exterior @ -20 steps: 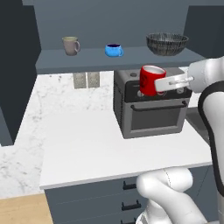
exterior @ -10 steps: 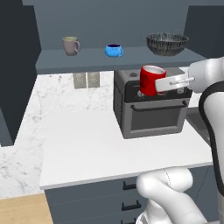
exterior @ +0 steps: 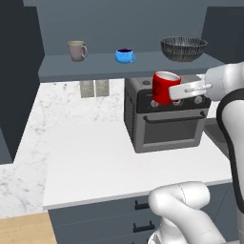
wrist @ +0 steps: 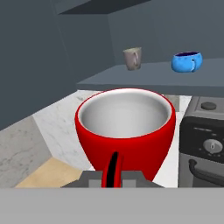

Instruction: Gather all objects into one cabinet and sort the glasses and bowls to opposite sides.

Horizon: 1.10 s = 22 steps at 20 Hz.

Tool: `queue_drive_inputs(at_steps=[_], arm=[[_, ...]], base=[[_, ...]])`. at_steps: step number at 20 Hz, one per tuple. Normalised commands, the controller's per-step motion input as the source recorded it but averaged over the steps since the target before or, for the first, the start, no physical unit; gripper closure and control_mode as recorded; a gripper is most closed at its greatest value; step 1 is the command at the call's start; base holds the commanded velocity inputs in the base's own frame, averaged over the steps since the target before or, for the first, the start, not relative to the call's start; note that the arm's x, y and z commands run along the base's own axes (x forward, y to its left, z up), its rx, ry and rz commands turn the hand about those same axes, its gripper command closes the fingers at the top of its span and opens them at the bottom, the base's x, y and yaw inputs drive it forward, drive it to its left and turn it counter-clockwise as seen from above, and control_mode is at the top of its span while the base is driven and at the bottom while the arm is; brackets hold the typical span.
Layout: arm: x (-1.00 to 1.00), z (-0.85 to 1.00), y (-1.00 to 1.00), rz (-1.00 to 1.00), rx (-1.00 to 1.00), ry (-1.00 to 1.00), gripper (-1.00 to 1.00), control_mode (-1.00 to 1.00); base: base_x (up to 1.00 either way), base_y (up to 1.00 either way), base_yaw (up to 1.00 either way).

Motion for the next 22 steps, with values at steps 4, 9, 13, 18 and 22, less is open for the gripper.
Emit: queue_drive_inputs(at_steps=[4,9,13,18,22], arm=[[0.00,0.00,0.00,0.00,0.00,0.00,1.00,1.00],[0.47,0.51,0.02,0.00,0.01,0.00,1.00,-1.00],[0.72,0.70,0.00,0.01,0.08,0.00,1.00,-1.00],[0.97,0.05,0.07,0.08,0.01,0.01,1.00,-1.00],[1.00,-0.02,0.33,0.12,-0.05,0.07,1.00,-1.00]], base=[[0.08,0.00,0.00],[0.08,0.00,0.00],[0.00,0.00,0.00],[0.00,0.00,0.00],[0.00,0.00,0.00]])
